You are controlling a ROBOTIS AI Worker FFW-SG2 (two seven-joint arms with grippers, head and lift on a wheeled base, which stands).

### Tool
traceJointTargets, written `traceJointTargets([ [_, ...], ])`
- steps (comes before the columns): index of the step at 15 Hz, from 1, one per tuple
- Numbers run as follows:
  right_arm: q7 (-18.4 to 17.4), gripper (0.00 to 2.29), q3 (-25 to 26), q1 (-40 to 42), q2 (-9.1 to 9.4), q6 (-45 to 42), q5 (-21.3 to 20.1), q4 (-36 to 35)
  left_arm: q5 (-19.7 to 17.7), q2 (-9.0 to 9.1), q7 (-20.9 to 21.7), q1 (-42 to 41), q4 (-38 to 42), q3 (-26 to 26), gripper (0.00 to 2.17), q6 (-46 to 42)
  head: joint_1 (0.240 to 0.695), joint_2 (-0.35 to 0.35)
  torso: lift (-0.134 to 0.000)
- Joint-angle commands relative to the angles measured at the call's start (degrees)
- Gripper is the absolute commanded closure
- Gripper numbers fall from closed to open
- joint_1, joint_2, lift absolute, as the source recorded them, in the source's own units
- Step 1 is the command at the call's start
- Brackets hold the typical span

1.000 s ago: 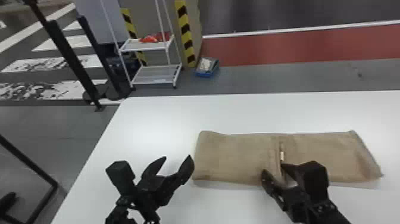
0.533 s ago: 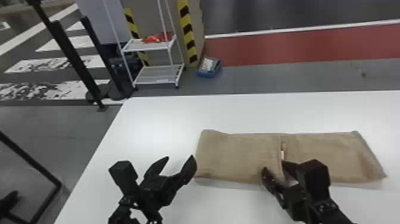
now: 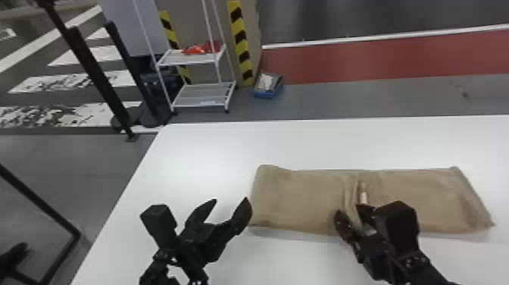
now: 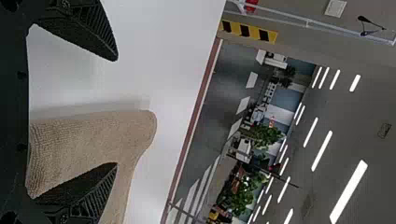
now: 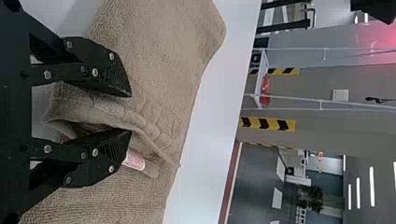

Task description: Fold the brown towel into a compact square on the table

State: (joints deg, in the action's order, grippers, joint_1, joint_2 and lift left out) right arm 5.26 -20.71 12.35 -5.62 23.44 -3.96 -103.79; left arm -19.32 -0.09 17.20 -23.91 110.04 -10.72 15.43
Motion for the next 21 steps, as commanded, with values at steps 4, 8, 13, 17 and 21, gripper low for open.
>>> traceJointTargets([
  [4, 0.0, 0.42, 2.5, 1.8, -0.01, -1.2, 0.7, -2.0, -0.1, 0.24, 0.1, -0.1, 0.0, -0.1, 0.08, 0.0, 0.695, 0.246, -0.118],
  [8, 0.0, 0.43, 1.9, -0.3, 0.26, -0.1, 0.1, 1.2, -0.1, 0.24, 0.1, 0.0, 0.0, 0.2, 0.08, 0.0, 0.695, 0.228, -0.118],
  [13, 0.0, 0.71, 0.6, -1.2, 0.17, -0.3, 0.1, 2.5, -0.1, 0.24, 0.1, 0.3, 0.0, 0.1, 0.08, 0.0, 0.695, 0.233, -0.118],
  [17, 0.0, 0.76, 0.5, -0.5, 0.17, -0.6, 0.1, 1.3, -0.1, 0.24, 0.2, 0.3, 0.1, 0.3, 0.08, 0.0, 0.695, 0.242, -0.118],
  [21, 0.0, 0.76, 0.5, -0.6, 0.17, -0.4, -0.2, 0.6, -0.1, 0.24, 0.2, 0.3, 0.1, 0.3, 0.08, 0.2, 0.695, 0.243, -0.118],
])
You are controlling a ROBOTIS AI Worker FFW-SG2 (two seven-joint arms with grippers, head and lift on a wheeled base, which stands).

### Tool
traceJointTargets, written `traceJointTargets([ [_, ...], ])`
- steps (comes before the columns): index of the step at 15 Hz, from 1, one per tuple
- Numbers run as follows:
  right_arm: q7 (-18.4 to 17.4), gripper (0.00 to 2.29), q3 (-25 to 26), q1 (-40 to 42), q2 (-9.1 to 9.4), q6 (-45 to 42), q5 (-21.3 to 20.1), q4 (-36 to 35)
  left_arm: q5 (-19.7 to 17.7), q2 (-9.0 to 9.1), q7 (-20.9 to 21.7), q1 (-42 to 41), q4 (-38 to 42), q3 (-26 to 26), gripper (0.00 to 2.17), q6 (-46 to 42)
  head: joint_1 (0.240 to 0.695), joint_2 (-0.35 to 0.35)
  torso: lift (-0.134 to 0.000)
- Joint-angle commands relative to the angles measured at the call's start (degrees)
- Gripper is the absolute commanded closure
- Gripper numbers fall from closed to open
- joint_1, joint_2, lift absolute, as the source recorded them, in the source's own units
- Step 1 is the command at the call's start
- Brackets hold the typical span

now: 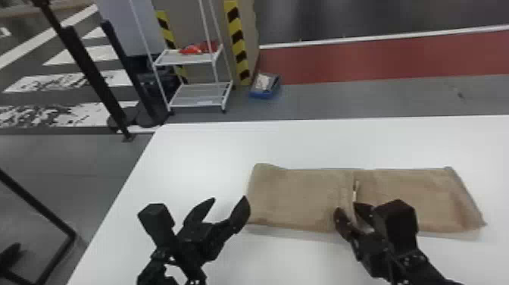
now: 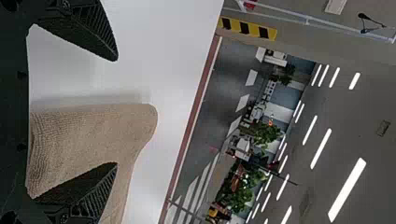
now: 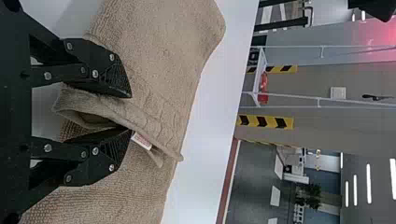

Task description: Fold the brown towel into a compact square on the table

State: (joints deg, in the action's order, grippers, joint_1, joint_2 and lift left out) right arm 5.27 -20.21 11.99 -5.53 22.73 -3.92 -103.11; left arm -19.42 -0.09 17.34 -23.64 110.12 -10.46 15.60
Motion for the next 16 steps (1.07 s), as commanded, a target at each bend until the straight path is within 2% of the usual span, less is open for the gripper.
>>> traceJointTargets([
  [1, 0.0, 0.76, 0.0, -0.4, 0.08, 0.6, -0.5, -0.1, 0.0, 0.24, 0.1, 0.0, 0.0, 0.0, 0.08, 0.0, 0.695, 0.242, -0.118],
  [2, 0.0, 0.76, -0.1, -0.6, 0.08, 1.0, -0.6, 0.1, 0.0, 0.24, 0.1, 0.0, 0.0, 0.0, 0.08, 0.0, 0.695, 0.242, -0.118],
  [4, 0.1, 1.12, -0.2, -0.7, 0.08, 1.7, -0.6, 0.2, 0.0, 0.24, 0.1, 0.0, -0.1, -0.1, 0.08, 0.0, 0.695, 0.240, -0.118],
  [5, 0.1, 1.17, -0.1, -0.7, 0.08, 1.8, -0.7, 0.2, 0.0, 0.24, 0.1, 0.0, -0.2, -0.2, 0.08, 0.0, 0.695, 0.241, -0.118],
  [13, 1.5, 1.17, 0.5, -0.2, -0.10, 0.6, -0.3, -5.6, -0.2, 0.24, 0.1, -0.2, -0.4, -0.4, 0.08, -0.2, 0.695, 0.251, -0.118],
  [16, 2.2, 1.17, 5.5, 3.0, -0.19, 0.6, 1.6, -12.1, -0.5, 0.24, 0.3, -0.5, -0.3, -1.1, 0.08, -1.6, 0.695, 0.245, -0.118],
])
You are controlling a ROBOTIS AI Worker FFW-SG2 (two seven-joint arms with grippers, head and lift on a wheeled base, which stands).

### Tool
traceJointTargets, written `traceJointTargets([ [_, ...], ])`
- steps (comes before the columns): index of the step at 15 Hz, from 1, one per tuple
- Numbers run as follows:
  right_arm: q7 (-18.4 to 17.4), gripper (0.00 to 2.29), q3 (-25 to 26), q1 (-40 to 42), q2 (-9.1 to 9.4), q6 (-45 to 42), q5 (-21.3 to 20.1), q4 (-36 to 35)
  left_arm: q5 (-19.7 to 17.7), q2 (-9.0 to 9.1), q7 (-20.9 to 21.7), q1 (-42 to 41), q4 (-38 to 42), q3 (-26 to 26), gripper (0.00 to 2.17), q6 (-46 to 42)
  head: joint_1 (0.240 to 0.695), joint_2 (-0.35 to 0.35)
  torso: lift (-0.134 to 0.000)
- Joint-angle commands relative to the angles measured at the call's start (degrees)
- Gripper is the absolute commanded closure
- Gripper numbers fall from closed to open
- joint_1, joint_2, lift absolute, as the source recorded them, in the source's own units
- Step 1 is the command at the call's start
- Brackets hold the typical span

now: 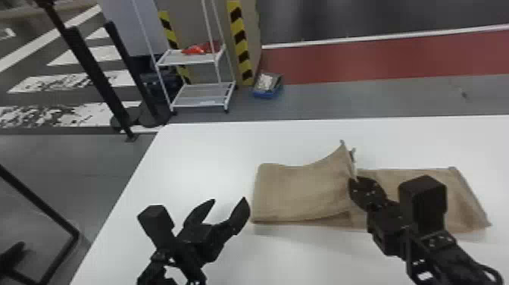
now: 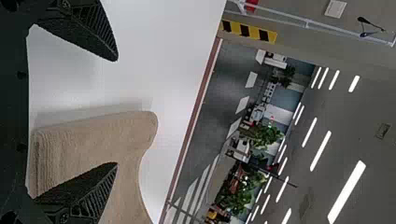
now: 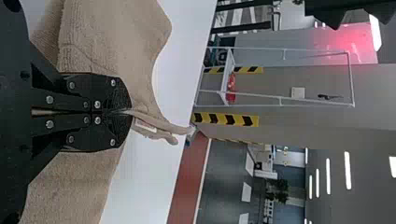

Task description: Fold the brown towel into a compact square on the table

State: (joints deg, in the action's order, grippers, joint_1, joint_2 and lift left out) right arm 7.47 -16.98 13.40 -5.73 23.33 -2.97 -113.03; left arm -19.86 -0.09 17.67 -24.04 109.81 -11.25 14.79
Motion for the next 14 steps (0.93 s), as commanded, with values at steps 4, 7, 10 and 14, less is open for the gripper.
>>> traceJointTargets([
  [4, 0.0, 1.18, 3.7, 0.6, 0.10, -0.9, 1.5, 2.9, 1.1, 0.24, -0.2, 0.2, -1.3, 0.1, 0.07, -5.5, 0.695, 0.211, -0.118],
  [7, 2.3, 1.17, 9.0, 2.6, 0.01, 0.0, 6.0, -4.6, 6.0, 0.24, -3.1, -0.7, -1.5, 0.9, 0.06, -13.8, 0.695, 0.202, -0.118],
  [10, 2.4, 1.17, 10.8, 5.6, 0.10, -0.5, 6.3, -6.6, 7.5, 0.24, -4.4, -1.2, -2.4, 1.0, 0.06, -17.3, 0.695, 0.185, -0.118],
  [14, 2.4, 1.17, 13.2, 3.9, 0.36, -1.2, 6.5, -3.6, 7.4, 0.24, -3.6, -1.3, -2.5, 1.5, 0.06, -17.3, 0.695, 0.169, -0.118],
])
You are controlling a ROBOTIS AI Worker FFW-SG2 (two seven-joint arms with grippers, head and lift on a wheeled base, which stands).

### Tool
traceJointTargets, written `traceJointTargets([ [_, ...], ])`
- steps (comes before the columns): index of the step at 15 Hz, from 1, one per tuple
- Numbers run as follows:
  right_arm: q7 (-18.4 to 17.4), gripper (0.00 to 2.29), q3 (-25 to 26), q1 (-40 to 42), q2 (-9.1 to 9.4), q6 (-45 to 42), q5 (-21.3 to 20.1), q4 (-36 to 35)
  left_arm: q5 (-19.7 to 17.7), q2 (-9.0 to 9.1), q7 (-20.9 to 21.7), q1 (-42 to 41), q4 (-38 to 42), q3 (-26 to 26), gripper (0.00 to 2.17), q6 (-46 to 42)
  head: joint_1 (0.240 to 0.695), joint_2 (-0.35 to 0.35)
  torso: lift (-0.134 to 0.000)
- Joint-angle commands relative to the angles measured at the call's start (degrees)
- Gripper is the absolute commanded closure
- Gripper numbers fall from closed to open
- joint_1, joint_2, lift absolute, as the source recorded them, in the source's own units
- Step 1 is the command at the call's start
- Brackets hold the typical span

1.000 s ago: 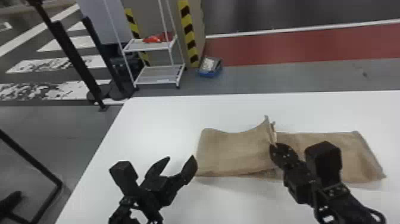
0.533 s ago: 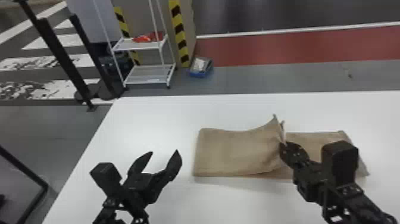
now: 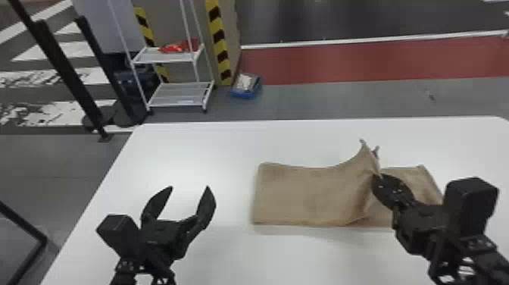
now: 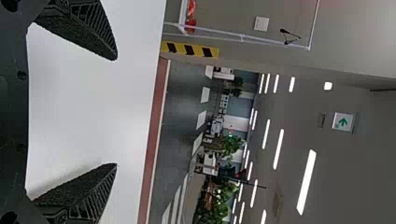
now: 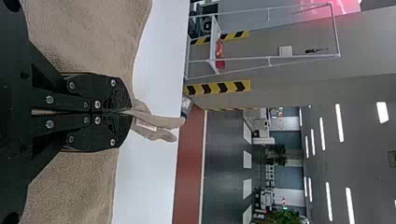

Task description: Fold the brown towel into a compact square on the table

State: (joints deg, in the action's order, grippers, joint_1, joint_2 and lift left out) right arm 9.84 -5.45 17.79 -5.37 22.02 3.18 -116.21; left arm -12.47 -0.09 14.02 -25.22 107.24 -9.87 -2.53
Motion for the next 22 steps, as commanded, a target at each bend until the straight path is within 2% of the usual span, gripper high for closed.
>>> traceJointTargets([
  [1, 0.0, 1.17, 3.9, -0.5, 0.00, 1.7, 1.0, -3.1, 0.0, 0.24, 0.1, -0.3, 0.1, 0.1, 0.06, 0.0, 0.695, 0.163, -0.118],
  [4, 0.0, 1.17, 7.4, -0.3, -0.08, 3.8, 2.7, -5.2, 0.0, 0.24, 0.2, -0.4, 0.0, 0.0, 0.06, 0.0, 0.695, 0.109, -0.118],
  [8, 0.0, 1.17, 7.9, -1.4, 0.00, 2.9, 2.8, -0.1, 0.1, 0.24, 0.3, -0.3, -0.2, 0.4, 0.06, 0.0, 0.695, 0.073, -0.118],
  [9, 0.0, 1.10, 8.9, -2.1, 0.00, 3.8, 2.9, 0.5, 0.1, 0.24, 0.4, -0.4, -0.2, 0.4, 0.06, 0.0, 0.695, 0.070, -0.118],
  [10, 0.0, 0.64, 9.7, -2.1, 0.09, 4.7, 3.6, 0.5, 0.1, 0.24, 0.5, -0.4, -0.2, 0.4, 0.06, 0.0, 0.695, 0.064, -0.118],
  [11, 0.0, 0.08, 11.1, -2.1, 0.09, 5.0, 5.3, 0.4, 0.1, 0.24, 0.5, -0.4, -0.2, 0.4, 0.06, 0.0, 0.695, 0.058, -0.118],
  [12, 0.0, 0.00, 12.1, -2.0, 0.09, 5.9, 5.7, 0.4, 0.1, 0.24, 0.6, -0.4, -0.2, 0.4, 0.07, 0.0, 0.695, 0.049, -0.118],
  [16, 0.1, 0.06, 14.9, -4.2, -0.35, 12.8, 5.1, 1.0, 0.3, 0.24, 0.6, -0.3, -0.2, 0.9, 0.07, 0.0, 0.695, 0.005, -0.118],
  [17, 1.5, 0.07, 15.4, -5.3, -0.52, 14.9, 5.0, 2.1, 0.3, 0.24, 0.6, -0.2, -0.2, 1.0, 0.07, 0.0, 0.695, -0.004, -0.118],
  [19, 3.3, 0.08, 14.9, -7.9, -0.70, 17.8, 3.4, 5.5, 0.3, 0.24, 0.6, -0.2, -0.2, 1.0, 0.07, 0.2, 0.695, -0.022, -0.118],
  [22, 4.0, 0.08, 13.4, -10.7, -0.79, 17.7, 1.5, 10.5, 0.3, 0.24, 0.7, -0.2, -0.1, 1.1, 0.07, 0.2, 0.695, -0.023, -0.118],
])
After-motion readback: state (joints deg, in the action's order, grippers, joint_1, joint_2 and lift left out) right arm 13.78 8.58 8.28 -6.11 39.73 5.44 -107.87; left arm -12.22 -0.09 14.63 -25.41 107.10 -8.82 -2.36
